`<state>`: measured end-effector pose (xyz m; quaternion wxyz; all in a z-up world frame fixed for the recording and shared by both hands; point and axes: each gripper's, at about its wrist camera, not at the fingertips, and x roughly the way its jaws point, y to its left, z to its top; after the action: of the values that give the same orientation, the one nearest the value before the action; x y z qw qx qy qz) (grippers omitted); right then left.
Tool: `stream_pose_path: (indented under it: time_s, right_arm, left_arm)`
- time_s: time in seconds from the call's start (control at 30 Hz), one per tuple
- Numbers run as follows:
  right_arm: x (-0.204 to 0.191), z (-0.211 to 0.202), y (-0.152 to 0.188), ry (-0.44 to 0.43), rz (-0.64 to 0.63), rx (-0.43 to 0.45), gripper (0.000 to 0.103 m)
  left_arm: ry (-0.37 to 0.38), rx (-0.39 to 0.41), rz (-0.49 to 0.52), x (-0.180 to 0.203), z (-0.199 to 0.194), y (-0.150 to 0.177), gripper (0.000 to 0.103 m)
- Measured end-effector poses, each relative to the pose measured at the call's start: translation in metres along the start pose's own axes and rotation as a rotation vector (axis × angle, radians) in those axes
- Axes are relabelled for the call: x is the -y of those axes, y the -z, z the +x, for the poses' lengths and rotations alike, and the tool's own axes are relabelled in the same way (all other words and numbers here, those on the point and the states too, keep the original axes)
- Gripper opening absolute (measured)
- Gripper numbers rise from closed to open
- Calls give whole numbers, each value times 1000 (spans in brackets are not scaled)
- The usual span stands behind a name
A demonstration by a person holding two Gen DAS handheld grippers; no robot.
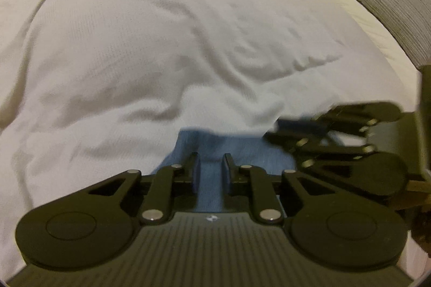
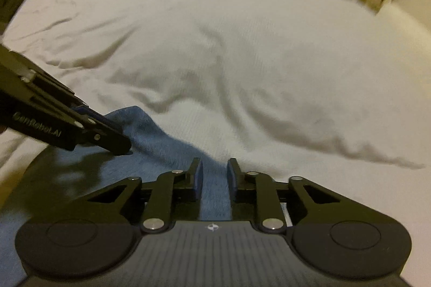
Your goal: Fold clothes
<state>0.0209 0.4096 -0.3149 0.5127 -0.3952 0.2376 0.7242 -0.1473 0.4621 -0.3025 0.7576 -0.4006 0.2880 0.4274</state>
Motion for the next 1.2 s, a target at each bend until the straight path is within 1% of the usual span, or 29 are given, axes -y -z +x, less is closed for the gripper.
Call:
stream_pose_path:
  time_s: [0.03, 0.1, 0.13, 0.2, 0.27, 0.33, 0.37, 0.4, 0.47, 0.5, 0.53, 0.6, 0.63, 0.67, 0.7, 0.73, 0.77, 0.8, 0.83, 0.87, 0.9, 0.93, 0.97, 1.0, 1.03, 1.07, 1.1, 1.17, 1.2]
  right_arm:
    - [7, 9, -2, -20, 36, -35, 17]
    - [20, 26, -3, -47, 114, -96, 16]
    - [27, 31, -2, -48, 154, -110, 16]
    - [41, 34, -1, -38, 251, -109, 13]
    - [53, 13, 3, 12, 348, -50, 13]
    - [61, -20, 9, 67, 434, 21, 21]
    - [65, -41, 14, 92, 477, 60, 26]
    - [65, -61, 20, 103, 525, 92, 26]
    - [61, -95, 37, 106, 608, 129, 26]
    - [55, -106, 47, 103, 636, 128, 26]
    - [48, -117, 57, 99, 664, 128, 26]
    - [36, -118, 76, 98, 687, 65, 25]
    - [32, -111, 84, 108, 699, 26, 26]
    - [31, -104, 94, 123, 718, 1, 30]
    - [34, -98, 103, 135, 763, -13, 44]
    - [40, -97, 108, 129, 836, -13, 47]
    - [45, -102, 109, 123, 901, -5, 47]
    - [49, -108, 109, 119, 961, 5, 46]
    - [49, -119, 109, 137, 983, 27, 45]
    - [47, -132, 108, 163, 992, 54, 44]
    - [43, -145, 113, 161, 1026, 78, 44]
    - [38, -157, 121, 148, 1069, 102, 45]
    - [33, -170, 129, 135, 1112, 126, 48]
    - [25, -180, 141, 106, 1174, 150, 53]
    - [16, -191, 155, 71, 1243, 175, 55]
    - [4, -196, 170, 38, 1306, 197, 60]
    - [-9, -200, 186, 5, 1368, 218, 69]
    - [-34, -205, 214, -58, 1488, 252, 76]
    - [-47, -203, 226, -87, 1548, 265, 76]
  left_arm:
    - [-2, -19, -32, -4, 8, -4, 12]
    - [-1, -63, -109, -14, 23, -12, 10]
    - [-2, -76, -138, -21, 29, -14, 4]
    - [5, -94, -199, -37, 28, -16, 3]
    - [43, -84, -295, -54, 10, -16, 3]
    - [14, -56, -287, -58, -21, -18, 2]
    - [-10, -45, -257, -55, -36, -18, 7]
    - [-35, -35, -220, -50, -51, -18, 11]
    - [-3, -34, -151, -37, -72, -13, 11]
    - [14, -48, -124, -31, -74, -10, 11]
    - [28, -65, -96, -26, -74, -6, 15]
    - [-2, -124, -105, -33, -53, 1, 16]
    - [-21, -156, -113, -38, -42, 5, 13]
    - [-40, -187, -122, -43, -30, 8, 12]
    - [-38, -202, -166, -52, -26, 10, 10]
    - [-31, -205, -204, -58, -27, 6, 9]
    - [-33, -201, -209, -60, -32, 3, 9]
    - [-59, -185, -168, -56, -40, 0, 10]
    - [-91, -165, -115, -52, -49, -2, 14]
    - [-140, -151, -64, -48, -58, -3, 22]
    - [-133, -154, -61, -50, -67, -2, 24]
    - [-104, -162, -72, -53, -75, 0, 24]
    - [-76, -170, -84, -57, -84, 2, 24]
    - [-31, -185, -118, -59, -89, 6, 24]
    - [27, -209, -160, -64, -94, 12, 26]
    - [73, -229, -202, -68, -97, 19, 27]
    - [114, -247, -244, -72, -99, 26, 28]
    - [198, -263, -344, -84, -99, 38, 30]
    - [237, -266, -396, -90, -97, 43, 31]
